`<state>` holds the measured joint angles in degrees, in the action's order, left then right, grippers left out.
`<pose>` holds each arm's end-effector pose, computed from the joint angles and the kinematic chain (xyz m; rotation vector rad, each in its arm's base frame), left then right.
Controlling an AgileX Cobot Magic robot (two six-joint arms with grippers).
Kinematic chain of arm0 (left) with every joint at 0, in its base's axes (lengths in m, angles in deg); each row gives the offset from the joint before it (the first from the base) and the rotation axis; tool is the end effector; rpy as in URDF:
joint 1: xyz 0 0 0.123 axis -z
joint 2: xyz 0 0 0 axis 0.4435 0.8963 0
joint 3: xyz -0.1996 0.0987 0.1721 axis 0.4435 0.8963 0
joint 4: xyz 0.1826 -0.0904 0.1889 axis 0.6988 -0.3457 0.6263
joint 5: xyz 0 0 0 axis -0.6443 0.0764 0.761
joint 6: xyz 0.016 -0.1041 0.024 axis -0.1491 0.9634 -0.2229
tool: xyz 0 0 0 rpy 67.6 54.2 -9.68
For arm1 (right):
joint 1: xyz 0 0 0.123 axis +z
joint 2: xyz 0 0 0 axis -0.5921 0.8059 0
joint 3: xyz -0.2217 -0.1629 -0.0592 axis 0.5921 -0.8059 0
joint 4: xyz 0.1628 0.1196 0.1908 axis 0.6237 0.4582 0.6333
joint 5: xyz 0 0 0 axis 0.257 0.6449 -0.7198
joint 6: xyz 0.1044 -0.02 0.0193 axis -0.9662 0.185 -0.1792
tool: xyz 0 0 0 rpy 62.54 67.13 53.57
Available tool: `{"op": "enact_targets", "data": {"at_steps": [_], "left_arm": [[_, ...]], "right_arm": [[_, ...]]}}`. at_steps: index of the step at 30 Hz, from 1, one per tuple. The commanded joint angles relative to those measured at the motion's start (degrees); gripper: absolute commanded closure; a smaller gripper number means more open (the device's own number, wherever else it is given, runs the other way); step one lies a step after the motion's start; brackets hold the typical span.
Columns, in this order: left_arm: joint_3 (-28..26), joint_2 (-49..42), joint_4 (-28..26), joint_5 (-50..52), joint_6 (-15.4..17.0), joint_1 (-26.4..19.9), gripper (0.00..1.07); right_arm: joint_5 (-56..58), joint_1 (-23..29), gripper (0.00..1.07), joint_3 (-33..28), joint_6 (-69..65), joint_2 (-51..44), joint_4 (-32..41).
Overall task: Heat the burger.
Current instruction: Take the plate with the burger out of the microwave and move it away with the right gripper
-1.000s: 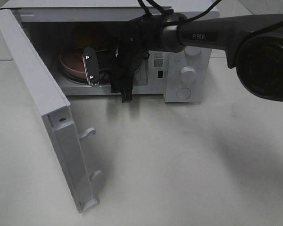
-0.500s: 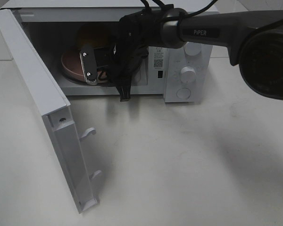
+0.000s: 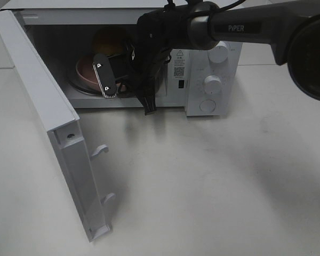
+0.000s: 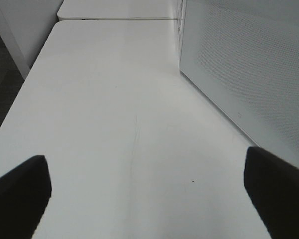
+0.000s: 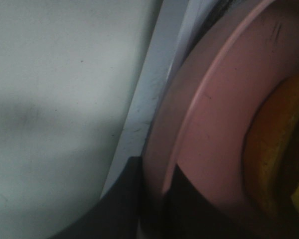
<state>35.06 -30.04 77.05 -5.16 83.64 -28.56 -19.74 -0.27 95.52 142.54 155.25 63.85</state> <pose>0.0375 0.0007 0.2831 -0.0151 2.0278 0.0315 0.4546 0.3252 0.1292 -2.1028 1.3620 -0.3684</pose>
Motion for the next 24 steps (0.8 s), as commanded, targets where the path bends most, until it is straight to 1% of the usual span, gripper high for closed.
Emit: {"op": "enact_targets", "data": {"at_steps": [1,2,4,6,7,9,13,15,18,23,24], "left_arm": [[-0.11,-1.20,0.00,0.46,0.34,-0.06,0.03],[-0.11,-1.20,0.00,0.46,0.34,-0.06,0.03],[-0.11,-1.20,0.00,0.46,0.34,-0.06,0.03],[-0.11,-1.20,0.00,0.46,0.34,-0.06,0.03],[-0.11,-1.20,0.00,0.46,0.34,-0.06,0.03],[-0.11,-1.20,0.00,0.46,0.34,-0.06,0.03],[-0.11,-1.20,0.00,0.46,0.34,-0.06,0.03],[-0.11,-1.20,0.00,0.46,0.34,-0.06,0.03],[-0.11,-1.20,0.00,0.46,0.34,-0.06,0.03],[-0.11,-1.20,0.00,0.46,0.34,-0.06,0.03],[-0.11,-1.20,0.00,0.46,0.34,-0.06,0.03]], "right_arm": [[-0.11,0.23,1.07,-2.06,1.66,-2.23,0.80],[-1.55,0.23,1.07,-4.35,2.81,-3.61,0.80],[-2.23,0.23,1.07,-5.27,2.98,-4.18,0.80],[-3.61,0.23,1.07,-8.59,4.47,-6.02,0.80],[-3.61,0.23,1.07,-8.59,4.47,-6.02,0.80],[-5.79,0.23,1.07,-12.15,5.56,-8.37,0.80],[-6.59,0.23,1.07,-13.75,5.79,-9.51,0.80],[-7.51,0.23,1.07,-16.44,6.42,-11.63,0.80],[-8.14,0.23,1.07,-17.25,6.93,-12.26,0.80],[-11.17,0.11,1.07,-21.60,7.56,-15.47,0.80],[-11.17,0.11,1.07,-21.60,7.56,-15.47,0.80]]}}
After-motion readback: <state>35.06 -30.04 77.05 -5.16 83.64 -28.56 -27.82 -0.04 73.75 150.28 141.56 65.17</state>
